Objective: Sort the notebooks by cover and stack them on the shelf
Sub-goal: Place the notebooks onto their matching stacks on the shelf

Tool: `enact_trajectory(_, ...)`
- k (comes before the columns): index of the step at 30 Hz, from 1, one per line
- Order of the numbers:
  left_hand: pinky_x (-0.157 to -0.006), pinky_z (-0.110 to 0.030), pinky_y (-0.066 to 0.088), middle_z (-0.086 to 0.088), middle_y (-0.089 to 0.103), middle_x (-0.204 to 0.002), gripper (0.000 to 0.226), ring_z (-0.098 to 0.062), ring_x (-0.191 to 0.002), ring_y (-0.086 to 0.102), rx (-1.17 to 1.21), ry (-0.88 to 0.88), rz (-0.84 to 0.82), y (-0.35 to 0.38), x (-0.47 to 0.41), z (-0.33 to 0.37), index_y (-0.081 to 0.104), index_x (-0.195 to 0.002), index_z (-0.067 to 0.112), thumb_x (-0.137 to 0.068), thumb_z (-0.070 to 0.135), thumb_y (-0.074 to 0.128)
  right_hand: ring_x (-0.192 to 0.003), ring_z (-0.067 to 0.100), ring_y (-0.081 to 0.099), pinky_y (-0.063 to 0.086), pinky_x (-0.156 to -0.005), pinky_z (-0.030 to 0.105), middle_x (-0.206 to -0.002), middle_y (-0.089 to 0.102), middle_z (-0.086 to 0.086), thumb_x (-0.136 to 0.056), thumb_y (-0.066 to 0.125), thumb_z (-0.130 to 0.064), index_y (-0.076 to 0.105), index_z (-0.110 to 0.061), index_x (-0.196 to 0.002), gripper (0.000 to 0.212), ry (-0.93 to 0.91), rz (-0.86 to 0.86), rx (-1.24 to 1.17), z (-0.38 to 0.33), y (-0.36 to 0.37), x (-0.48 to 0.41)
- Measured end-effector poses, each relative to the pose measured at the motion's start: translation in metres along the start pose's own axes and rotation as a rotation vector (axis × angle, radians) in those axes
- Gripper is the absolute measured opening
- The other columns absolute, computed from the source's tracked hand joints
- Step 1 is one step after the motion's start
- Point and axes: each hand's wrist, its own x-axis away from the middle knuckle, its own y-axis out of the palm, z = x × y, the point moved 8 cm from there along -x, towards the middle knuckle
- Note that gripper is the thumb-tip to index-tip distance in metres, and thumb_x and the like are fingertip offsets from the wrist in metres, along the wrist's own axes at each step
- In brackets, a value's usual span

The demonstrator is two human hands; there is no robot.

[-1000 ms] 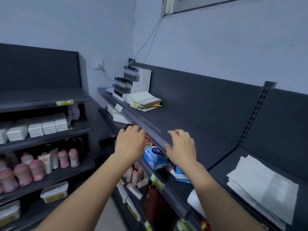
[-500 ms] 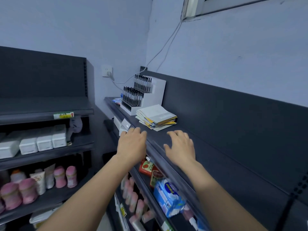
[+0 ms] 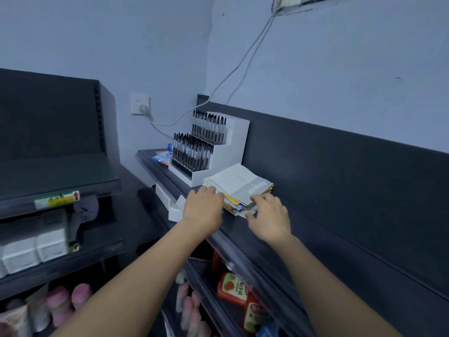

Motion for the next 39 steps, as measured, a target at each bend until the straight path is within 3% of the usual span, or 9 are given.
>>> enact_trajectory(10, -0.096, -0.037, 0.037, -0.008, 0.049, -0.129, 0.031, -0.027, -0.121, 0.045, 0.034, 0.159, -0.021, 0.045, -0.091, -0.025, 0.050, -0.123, 0.014, -0.094, 0.022, 0.046, -0.127, 0.023, 0.039, 0.038, -0.100, 0.037, -0.135, 0.049, 0.003, -0.094, 0.051, -0.037, 0.050, -0.017, -0.132, 0.043, 0.185, -0.047, -0.037, 0.007, 0.041, -0.059)
enact_trajectory(13, -0.108, -0.042, 0.027, -0.009, 0.042, -0.141, 0.040, -0.027, -0.132, 0.036, 0.052, 0.146, -0.084, 0.063, -0.111, -0.025, 0.043, -0.133, 0.012, -0.100, 0.033, 0.037, -0.126, 0.025, 0.042, 0.040, -0.100, 0.038, -0.135, 0.050, 0.005, -0.095, 0.049, -0.040, 0.049, -0.017, -0.135, 0.046, 0.226, -0.047, -0.077, 0.017, 0.048, -0.072)
enact_trajectory(17, -0.112, -0.047, 0.021, -0.004, 0.051, -0.133, 0.045, -0.023, -0.130, 0.039, 0.044, 0.130, -0.146, 0.082, -0.125, -0.018, 0.050, -0.128, 0.013, -0.100, 0.045, 0.034, -0.123, 0.026, 0.045, 0.041, -0.094, 0.035, -0.135, 0.047, 0.009, -0.095, 0.049, -0.040, 0.048, -0.012, -0.135, 0.049, 0.303, -0.059, -0.194, 0.035, 0.055, -0.083)
enact_trajectory(23, -0.094, -0.039, 0.034, -0.003, 0.061, -0.109, 0.043, -0.023, -0.111, 0.050, 0.101, 0.157, -0.057, 0.076, -0.128, 0.009, 0.063, -0.105, 0.015, -0.095, 0.051, 0.041, -0.098, 0.027, 0.053, 0.050, -0.078, 0.034, -0.128, 0.040, 0.012, -0.083, 0.066, -0.032, 0.042, -0.008, -0.128, 0.057, 0.633, 0.032, -0.602, 0.080, 0.067, -0.082)
enact_trajectory(27, -0.087, -0.037, 0.035, -0.003, 0.061, -0.109, 0.031, -0.025, -0.110, 0.050, 0.173, 0.172, -0.052, 0.077, -0.135, 0.013, 0.063, -0.100, 0.015, -0.098, 0.035, 0.040, -0.069, 0.019, 0.057, 0.046, -0.051, 0.027, -0.103, 0.061, 0.011, -0.082, 0.073, -0.016, 0.053, -0.005, -0.104, 0.032, 0.811, -0.041, -1.038, 0.093, 0.085, -0.073)
enact_trajectory(29, -0.091, -0.038, 0.034, -0.004, 0.058, -0.115, 0.030, -0.025, -0.115, 0.047, 0.184, 0.141, -0.072, 0.082, -0.139, 0.009, 0.062, -0.107, 0.016, -0.098, 0.036, 0.040, -0.055, 0.016, 0.054, 0.042, -0.045, 0.024, -0.087, 0.065, 0.011, -0.085, 0.070, -0.011, 0.059, -0.002, -0.106, 0.026, 0.853, -0.082, -1.142, 0.092, 0.089, -0.071)
enact_trajectory(32, -0.098, -0.039, 0.033, -0.006, 0.052, -0.124, 0.040, -0.027, -0.121, 0.044, 0.165, 0.095, -0.148, 0.094, -0.143, 0.002, 0.057, -0.121, 0.016, -0.098, 0.042, 0.037, -0.053, 0.017, 0.055, 0.043, -0.041, 0.021, -0.080, 0.064, 0.011, -0.088, 0.067, -0.011, 0.059, -0.004, -0.102, 0.018, 0.906, -0.088, -1.228, 0.089, 0.093, -0.070)
enact_trajectory(36, -0.083, -0.037, 0.040, -0.007, 0.059, -0.104, 0.027, -0.029, -0.107, 0.049, 0.268, 0.119, -0.120, 0.088, -0.146, 0.002, 0.060, -0.099, 0.011, -0.098, 0.030, 0.042, -0.053, 0.016, 0.051, 0.040, -0.039, 0.020, -0.079, 0.061, 0.009, -0.090, 0.064, -0.018, 0.058, -0.006, -0.102, 0.018, 0.935, -0.116, -1.219, 0.083, 0.098, -0.071)
enact_trajectory(39, -0.065, -0.035, 0.038, -0.004, 0.050, -0.077, 0.026, -0.031, -0.091, 0.050, 0.423, 0.098, -0.144, 0.089, -0.146, -0.001, 0.043, -0.069, 0.012, -0.094, 0.017, 0.045, -0.050, 0.015, 0.046, 0.035, -0.039, 0.019, -0.077, 0.057, 0.008, -0.090, 0.063, -0.022, 0.057, -0.005, -0.103, 0.022, 0.957, -0.085, -1.174, 0.085, 0.097, -0.069)
